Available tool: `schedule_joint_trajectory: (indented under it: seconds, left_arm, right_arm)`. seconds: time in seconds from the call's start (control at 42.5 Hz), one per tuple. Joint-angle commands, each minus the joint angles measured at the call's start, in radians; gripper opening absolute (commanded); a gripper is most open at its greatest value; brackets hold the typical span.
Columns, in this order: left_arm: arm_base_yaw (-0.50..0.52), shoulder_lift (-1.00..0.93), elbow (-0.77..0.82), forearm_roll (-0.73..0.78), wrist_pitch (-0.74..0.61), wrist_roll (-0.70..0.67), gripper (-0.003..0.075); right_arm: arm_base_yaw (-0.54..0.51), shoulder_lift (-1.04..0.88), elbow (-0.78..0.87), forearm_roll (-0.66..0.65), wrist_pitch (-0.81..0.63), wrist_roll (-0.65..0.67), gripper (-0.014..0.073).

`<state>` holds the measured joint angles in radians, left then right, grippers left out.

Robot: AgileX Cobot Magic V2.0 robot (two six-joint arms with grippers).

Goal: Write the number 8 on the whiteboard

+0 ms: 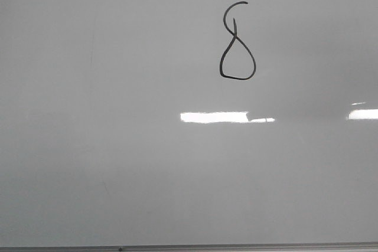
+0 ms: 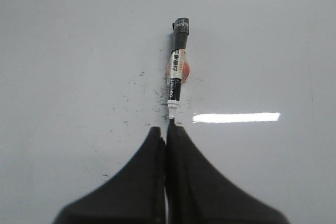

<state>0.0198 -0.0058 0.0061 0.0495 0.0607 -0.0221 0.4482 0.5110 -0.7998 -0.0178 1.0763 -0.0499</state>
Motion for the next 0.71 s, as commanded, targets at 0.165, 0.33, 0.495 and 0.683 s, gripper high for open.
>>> schedule_joint_trajectory:
  seconds: [0.165,0.33,0.495,0.683]
  left_arm:
    - [0.0,-0.016,0.014,-0.03,-0.085,0.022,-0.0021]
    - [-0.018,-0.016,0.014,-0.034,-0.084,0.04,-0.0021]
    - [-0.021,-0.016,0.014,-0.049,-0.084,0.04,-0.0021]
    - [-0.021,-0.016,0.014,-0.06,-0.084,0.041,-0.0021]
  right_arm:
    - [-0.006,0.003,-0.021,-0.004,-0.056,-0.004,-0.0069]
    - [-0.006,0.003,-0.021,-0.004,-0.056,-0.004,-0.0069]
    - [-0.006,0.003,-0.021,-0.004,-0.056,-0.004,-0.0069]
    - [-0.006,0.003,-0.021,-0.004,-0.056,-0.004,-0.0069]
